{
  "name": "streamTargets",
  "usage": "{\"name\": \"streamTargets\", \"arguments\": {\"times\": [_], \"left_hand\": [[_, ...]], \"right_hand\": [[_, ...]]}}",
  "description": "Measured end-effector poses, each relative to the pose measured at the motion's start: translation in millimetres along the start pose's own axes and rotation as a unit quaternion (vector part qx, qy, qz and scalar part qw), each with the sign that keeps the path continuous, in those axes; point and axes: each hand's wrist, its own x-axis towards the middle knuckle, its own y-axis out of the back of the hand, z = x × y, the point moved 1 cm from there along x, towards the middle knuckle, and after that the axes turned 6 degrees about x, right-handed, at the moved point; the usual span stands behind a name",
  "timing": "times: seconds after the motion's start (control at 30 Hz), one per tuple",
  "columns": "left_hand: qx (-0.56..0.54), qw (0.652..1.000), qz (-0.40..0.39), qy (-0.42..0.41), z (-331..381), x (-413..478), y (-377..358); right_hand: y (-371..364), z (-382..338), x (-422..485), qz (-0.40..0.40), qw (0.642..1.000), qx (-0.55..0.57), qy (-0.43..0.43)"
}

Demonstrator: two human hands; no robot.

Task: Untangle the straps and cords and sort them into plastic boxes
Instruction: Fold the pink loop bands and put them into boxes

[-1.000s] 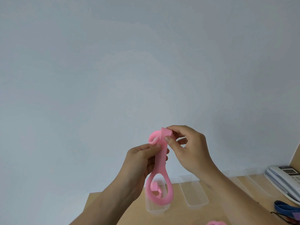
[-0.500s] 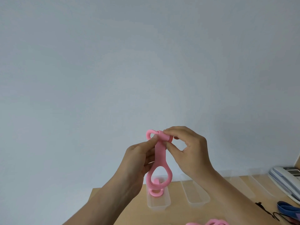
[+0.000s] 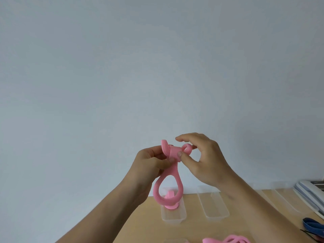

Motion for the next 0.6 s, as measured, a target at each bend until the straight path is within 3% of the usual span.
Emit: {"name": "streamTargets", "arguments": {"times": [0.07,0.13,0.4,0.6], "left_hand": [[0.003,1.000,-0.010,-0.016,-1.7,0.8,1.4],[-0.021,1.000,-0.021,-0.007,-6.4,2.0,4.0],[0.006,0.993,-0.070,0.093,-32.6,3.9,6.3],[-0.130,0.978,-0.141,0.083,-39.3,6.1,13.0]], "right_hand": [[-0.6,1.4,4.0,-0.083,0.995,0.017,-0.048],[-2.5,3.0,4.6,-0.109,0.991,0.023,-0.067],[-13.0,7.5,1.9,-0.026,0.996,0.051,-0.068],[-36.1,4.3,-9.8,0.039,0.999,0.006,0.010]]}}
